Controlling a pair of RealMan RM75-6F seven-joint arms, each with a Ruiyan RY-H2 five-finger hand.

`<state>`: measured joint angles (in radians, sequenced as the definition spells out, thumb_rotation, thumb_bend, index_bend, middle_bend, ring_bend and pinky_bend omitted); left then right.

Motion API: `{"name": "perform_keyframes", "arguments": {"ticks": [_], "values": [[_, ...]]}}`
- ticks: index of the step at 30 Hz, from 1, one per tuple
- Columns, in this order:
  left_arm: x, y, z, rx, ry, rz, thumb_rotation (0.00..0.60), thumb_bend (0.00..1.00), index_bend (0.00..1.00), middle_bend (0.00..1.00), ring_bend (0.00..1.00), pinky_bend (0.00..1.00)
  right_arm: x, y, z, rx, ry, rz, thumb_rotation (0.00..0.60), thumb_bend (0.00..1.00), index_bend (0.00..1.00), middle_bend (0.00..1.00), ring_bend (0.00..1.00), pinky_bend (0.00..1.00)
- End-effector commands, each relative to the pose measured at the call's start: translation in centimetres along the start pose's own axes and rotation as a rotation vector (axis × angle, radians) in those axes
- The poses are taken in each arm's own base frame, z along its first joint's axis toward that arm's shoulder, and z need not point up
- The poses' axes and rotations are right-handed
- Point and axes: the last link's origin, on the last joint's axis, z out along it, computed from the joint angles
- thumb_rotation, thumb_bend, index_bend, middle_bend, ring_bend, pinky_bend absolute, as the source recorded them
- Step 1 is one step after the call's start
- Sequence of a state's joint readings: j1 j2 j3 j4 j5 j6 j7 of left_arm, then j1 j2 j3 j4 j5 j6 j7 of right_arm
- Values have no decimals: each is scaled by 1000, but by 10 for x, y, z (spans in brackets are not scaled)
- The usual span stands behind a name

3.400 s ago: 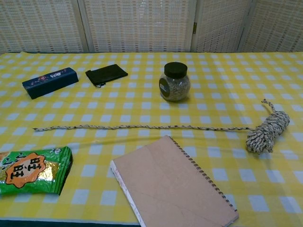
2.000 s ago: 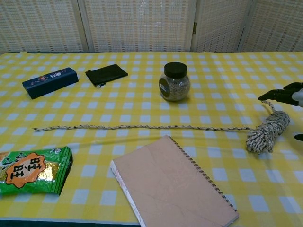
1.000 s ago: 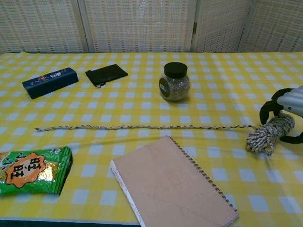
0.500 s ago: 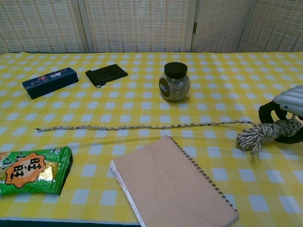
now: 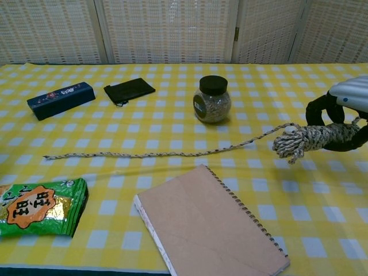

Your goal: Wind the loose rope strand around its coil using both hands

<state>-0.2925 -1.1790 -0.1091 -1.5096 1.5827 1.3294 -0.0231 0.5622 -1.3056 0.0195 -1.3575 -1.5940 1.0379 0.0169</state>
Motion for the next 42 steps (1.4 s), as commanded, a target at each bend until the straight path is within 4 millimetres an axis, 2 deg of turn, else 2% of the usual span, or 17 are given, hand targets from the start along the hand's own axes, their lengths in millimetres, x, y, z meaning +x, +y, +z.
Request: {"name": "perform_keyframes", "arguments": {"ticks": [1,6,12,15,21,26,42], "values": [[-8,8,30,-48,-45,-4,600,266,400,418,441,375,7,-2,5,8,2,4,600,502,697,577,626,496],[-25,19,56,-66,-113,41,600,299,453,537,534,538,10,-9,14,14,-11,7,600,502,697,578,631,496],[-48,36,72,-71,-172,6,600,331,508,697,661,683,15,-16,22,5,-13,26,600,511,697,578,623,504],[-59,44,77,-78,-195,-18,600,344,519,746,699,723,16,-17,26,0,-16,26,600,515,698,578,620,504],[-71,59,86,-98,-202,-33,600,357,522,812,752,758,17,-21,32,-10,-26,25,600,520,697,578,622,504],[-81,63,93,-72,-236,-39,600,358,524,872,805,759,20,-27,36,-6,-29,40,600,534,698,578,624,504],[-107,68,101,-30,-308,-43,600,390,545,882,818,759,22,-28,42,-16,-35,45,600,534,700,578,618,504]]}}
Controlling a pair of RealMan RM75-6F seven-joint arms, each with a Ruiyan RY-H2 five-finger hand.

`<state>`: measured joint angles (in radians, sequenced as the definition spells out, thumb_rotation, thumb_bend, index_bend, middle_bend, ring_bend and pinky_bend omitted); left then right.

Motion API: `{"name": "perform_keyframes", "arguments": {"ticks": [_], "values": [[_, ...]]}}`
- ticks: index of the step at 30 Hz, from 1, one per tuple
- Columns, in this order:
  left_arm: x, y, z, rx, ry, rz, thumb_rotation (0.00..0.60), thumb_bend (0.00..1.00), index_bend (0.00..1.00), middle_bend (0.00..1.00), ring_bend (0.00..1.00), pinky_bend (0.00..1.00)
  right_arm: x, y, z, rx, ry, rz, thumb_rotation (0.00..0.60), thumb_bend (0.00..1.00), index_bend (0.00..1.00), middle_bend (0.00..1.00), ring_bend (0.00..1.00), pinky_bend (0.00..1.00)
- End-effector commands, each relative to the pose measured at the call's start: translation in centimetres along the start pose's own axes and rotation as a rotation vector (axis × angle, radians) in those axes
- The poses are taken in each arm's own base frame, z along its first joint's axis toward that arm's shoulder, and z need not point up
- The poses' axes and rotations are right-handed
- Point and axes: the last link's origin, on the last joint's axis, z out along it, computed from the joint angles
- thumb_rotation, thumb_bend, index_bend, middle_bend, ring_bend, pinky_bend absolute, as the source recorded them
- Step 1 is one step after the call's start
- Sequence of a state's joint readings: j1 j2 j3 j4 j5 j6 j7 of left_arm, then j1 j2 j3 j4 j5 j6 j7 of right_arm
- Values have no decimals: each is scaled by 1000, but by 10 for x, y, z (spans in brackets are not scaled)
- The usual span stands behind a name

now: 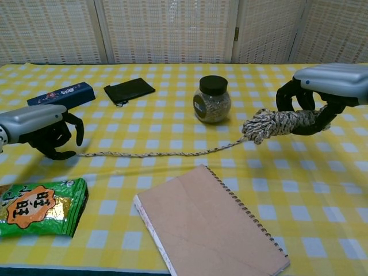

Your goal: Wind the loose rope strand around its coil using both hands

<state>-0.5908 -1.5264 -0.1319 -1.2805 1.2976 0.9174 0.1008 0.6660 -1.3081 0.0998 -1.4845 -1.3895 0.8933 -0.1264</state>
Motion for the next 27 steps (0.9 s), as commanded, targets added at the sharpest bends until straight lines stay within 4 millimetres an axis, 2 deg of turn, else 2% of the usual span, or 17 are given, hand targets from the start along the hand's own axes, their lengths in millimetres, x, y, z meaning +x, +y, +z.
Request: {"name": "perform_keyframes", "arguments": {"ticks": [1,9,27], "values": [[-2,-1,2,8,-11,11,600,392,545,882,818,759,0,0,0,-1,-1,1,600,534,700,578,618,504],[-6,-6,4,38,-34,23,600,395,544,882,818,759,-2,0,2,0,-5,0,600,534,703,581,618,506],[-9,-3,7,36,-48,20,600,443,580,882,818,759,-5,3,1,-9,-14,8,600,534,703,581,619,508]]}}
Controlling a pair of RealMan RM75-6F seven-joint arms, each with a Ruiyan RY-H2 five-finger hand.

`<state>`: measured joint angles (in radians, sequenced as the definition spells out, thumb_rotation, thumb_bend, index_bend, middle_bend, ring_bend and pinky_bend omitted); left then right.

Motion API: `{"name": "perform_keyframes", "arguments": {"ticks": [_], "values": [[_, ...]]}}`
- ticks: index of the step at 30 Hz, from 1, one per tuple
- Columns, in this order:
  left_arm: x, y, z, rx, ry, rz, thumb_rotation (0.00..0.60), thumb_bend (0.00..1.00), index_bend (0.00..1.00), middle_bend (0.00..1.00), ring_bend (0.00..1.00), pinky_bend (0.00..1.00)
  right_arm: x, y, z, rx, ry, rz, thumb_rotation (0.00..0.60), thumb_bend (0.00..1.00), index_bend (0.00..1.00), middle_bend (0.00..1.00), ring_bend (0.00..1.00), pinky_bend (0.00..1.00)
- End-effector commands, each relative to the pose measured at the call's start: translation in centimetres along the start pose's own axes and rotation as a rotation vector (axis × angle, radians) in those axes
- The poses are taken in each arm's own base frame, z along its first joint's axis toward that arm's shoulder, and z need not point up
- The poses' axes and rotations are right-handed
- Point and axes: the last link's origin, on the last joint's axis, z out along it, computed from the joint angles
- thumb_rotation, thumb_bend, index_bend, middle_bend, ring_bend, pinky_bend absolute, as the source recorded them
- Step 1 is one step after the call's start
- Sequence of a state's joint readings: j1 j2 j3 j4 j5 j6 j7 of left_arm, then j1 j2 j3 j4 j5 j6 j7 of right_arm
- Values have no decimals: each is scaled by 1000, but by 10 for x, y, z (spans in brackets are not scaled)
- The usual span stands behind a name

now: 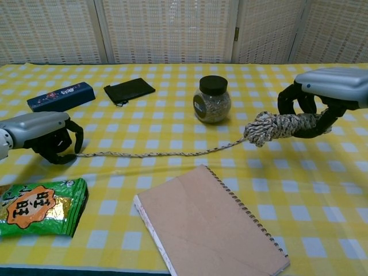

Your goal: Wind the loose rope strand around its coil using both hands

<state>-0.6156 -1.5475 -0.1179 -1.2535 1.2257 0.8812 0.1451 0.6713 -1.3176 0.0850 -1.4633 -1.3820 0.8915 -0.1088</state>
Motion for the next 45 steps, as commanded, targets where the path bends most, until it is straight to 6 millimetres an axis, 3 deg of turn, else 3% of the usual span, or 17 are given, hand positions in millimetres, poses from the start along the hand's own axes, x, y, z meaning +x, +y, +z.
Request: {"name": "perform_keyframes", "arguments": {"ticks": [1,13,29,38,45], "values": [[-1,-1,1,4,-5,2,600,444,580,882,818,760,0,0,0,0,-2,1,600,535,703,581,619,508],[-4,-1,2,10,-16,-2,600,449,578,882,818,759,-3,-1,0,-1,-12,4,600,534,706,586,620,510],[3,-1,1,-12,42,-30,600,559,672,912,847,781,4,2,-4,0,25,50,600,538,721,598,630,518],[42,-3,-13,-60,153,-67,600,570,686,912,847,781,17,-4,-13,43,88,214,600,555,747,615,649,541],[96,6,-24,-130,249,-100,600,587,695,912,847,781,29,-33,-17,163,103,327,600,572,781,649,698,581]]}}
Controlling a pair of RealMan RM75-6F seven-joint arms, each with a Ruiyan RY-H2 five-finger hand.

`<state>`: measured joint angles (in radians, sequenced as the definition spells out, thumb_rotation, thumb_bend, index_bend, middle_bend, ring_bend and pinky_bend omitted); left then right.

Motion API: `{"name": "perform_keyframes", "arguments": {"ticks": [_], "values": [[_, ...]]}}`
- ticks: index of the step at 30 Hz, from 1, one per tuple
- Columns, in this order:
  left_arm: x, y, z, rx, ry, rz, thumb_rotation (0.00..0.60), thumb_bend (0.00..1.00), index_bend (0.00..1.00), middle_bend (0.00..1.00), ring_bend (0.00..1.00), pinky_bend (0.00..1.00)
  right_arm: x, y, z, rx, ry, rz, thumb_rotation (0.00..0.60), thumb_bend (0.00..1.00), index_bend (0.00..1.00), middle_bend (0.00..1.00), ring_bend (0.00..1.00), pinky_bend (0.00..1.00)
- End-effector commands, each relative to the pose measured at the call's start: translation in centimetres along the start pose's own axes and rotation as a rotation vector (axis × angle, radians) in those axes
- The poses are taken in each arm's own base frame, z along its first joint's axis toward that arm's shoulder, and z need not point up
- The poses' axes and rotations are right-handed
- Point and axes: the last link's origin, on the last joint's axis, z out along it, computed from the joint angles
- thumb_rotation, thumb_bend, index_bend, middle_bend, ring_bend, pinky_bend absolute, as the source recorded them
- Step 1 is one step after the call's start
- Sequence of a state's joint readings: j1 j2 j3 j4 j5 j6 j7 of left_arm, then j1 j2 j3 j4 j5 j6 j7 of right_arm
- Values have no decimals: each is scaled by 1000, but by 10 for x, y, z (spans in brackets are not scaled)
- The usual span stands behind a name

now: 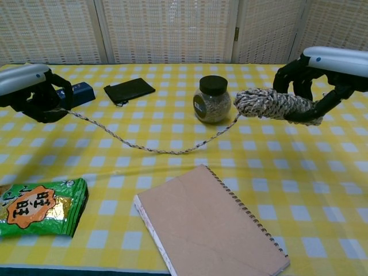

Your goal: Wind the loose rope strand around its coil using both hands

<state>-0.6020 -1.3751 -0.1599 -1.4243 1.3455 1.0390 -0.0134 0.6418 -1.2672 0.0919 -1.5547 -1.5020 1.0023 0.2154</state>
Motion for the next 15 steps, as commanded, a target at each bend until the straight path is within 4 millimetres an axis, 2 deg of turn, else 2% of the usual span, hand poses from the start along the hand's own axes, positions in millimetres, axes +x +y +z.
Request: {"name": "perform_keyframes", "arguments": {"ticks": [1,10,15], "values": [[32,13,4,-52,49,-3,600,587,695,912,847,781,2,-22,3,71,-7,34,600,573,783,652,700,584],[81,66,21,-173,77,-4,600,587,695,912,848,781,-15,-79,36,163,-65,47,600,588,829,713,757,668],[93,95,25,-228,82,-10,600,587,695,912,848,781,-26,-99,54,156,-93,54,600,597,845,737,792,713]]}}
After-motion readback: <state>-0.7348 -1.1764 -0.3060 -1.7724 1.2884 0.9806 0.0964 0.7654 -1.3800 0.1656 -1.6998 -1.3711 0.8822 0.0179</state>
